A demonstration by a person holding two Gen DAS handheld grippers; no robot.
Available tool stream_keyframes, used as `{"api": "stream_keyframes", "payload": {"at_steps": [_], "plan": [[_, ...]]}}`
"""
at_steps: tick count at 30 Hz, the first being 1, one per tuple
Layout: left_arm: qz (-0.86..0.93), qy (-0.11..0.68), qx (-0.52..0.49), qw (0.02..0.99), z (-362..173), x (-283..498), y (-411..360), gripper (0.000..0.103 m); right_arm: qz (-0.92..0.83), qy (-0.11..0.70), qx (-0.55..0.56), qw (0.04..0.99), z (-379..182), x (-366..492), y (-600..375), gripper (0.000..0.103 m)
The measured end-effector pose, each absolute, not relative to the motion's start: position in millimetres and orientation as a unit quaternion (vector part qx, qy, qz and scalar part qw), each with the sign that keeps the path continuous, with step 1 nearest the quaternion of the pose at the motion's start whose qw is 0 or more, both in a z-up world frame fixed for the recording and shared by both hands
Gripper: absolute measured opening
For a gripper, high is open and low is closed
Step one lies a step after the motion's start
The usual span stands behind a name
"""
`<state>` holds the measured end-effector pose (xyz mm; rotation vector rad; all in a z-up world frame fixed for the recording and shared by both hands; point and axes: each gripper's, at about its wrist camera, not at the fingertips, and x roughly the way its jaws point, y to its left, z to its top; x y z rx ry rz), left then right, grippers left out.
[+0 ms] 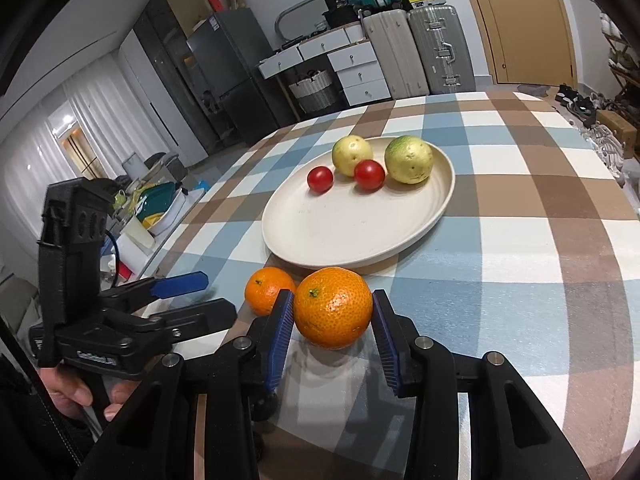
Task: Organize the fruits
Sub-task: 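Grasp an orange with the right gripper while the left gripper approaches the other orange, then grasp the other orange with the left gripper while the right gripper lifts its orange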
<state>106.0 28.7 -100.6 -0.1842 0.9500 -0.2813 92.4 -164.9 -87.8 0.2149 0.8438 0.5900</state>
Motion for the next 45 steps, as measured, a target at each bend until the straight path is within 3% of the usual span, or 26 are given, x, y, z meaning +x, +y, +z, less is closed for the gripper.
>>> {"api": "stream_keyframes", "payload": {"at_steps": [9,11,14,16,22,45], "plan": [[-0.147,0.464,-0.064,0.871,-107,122,12,0.101,0.280,0.399,0.103,0.867,-84,87,-173,0.040],[-0.150,0.466,-0.058,0.870,-108,126,9,0.096,0.281,0.398,0.102,0.867,-84,86,-174,0.040],[-0.157,0.472,-0.054,0.866,-110,131,4,0.080,0.281,0.396,0.101,0.868,-82,85,-175,0.040],[-0.160,0.472,-0.048,0.866,-110,131,1,0.063,0.280,0.395,0.101,0.869,-82,86,-176,0.040],[-0.164,0.473,-0.037,0.865,-107,128,-3,0.037,0.278,0.397,0.103,0.869,-83,86,-180,0.040],[-0.188,0.469,-0.051,0.862,-80,116,7,0.036,0.296,0.382,0.102,0.870,-71,95,-166,0.040]]}}
